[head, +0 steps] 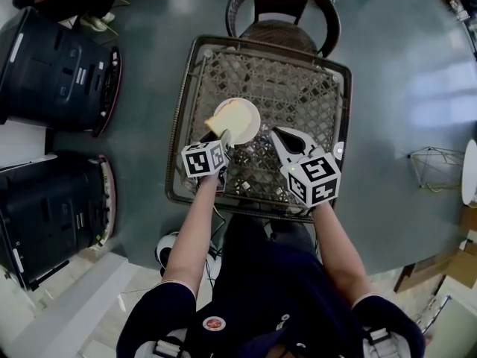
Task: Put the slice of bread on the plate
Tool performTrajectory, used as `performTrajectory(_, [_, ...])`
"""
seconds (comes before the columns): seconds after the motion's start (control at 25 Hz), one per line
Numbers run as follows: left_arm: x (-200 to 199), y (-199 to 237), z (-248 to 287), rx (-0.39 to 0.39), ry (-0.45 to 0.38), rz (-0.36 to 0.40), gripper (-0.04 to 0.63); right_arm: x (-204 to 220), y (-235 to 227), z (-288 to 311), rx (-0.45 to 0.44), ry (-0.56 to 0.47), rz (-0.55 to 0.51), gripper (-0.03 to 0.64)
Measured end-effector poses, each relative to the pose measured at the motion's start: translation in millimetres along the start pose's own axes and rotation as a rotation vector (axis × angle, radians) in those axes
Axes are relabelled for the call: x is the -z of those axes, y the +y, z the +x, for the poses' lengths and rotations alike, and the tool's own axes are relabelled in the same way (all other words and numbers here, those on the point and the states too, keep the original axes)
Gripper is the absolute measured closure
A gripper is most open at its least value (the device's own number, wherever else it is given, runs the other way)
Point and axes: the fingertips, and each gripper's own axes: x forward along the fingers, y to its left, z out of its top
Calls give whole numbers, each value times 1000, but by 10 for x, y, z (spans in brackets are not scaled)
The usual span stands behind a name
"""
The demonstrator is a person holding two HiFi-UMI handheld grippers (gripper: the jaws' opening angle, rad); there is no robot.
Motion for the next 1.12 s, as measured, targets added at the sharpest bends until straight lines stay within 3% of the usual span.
performTrajectory(0.4, [46, 140, 37, -57, 21, -22, 394, -8, 3, -21, 3, -6, 1, 611])
performTrajectory(0.68, [18, 221, -39, -124, 4, -3, 380, -37, 13, -77, 6, -20, 3, 611])
performTrajectory(0.88, [20, 247, -88, -130, 3, 6, 380, -58, 44, -102, 2, -29, 1, 611])
performTrajectory(1.12, [-129, 111, -314, -131, -45, 86, 380, -116, 76, -131, -8, -49, -6, 611])
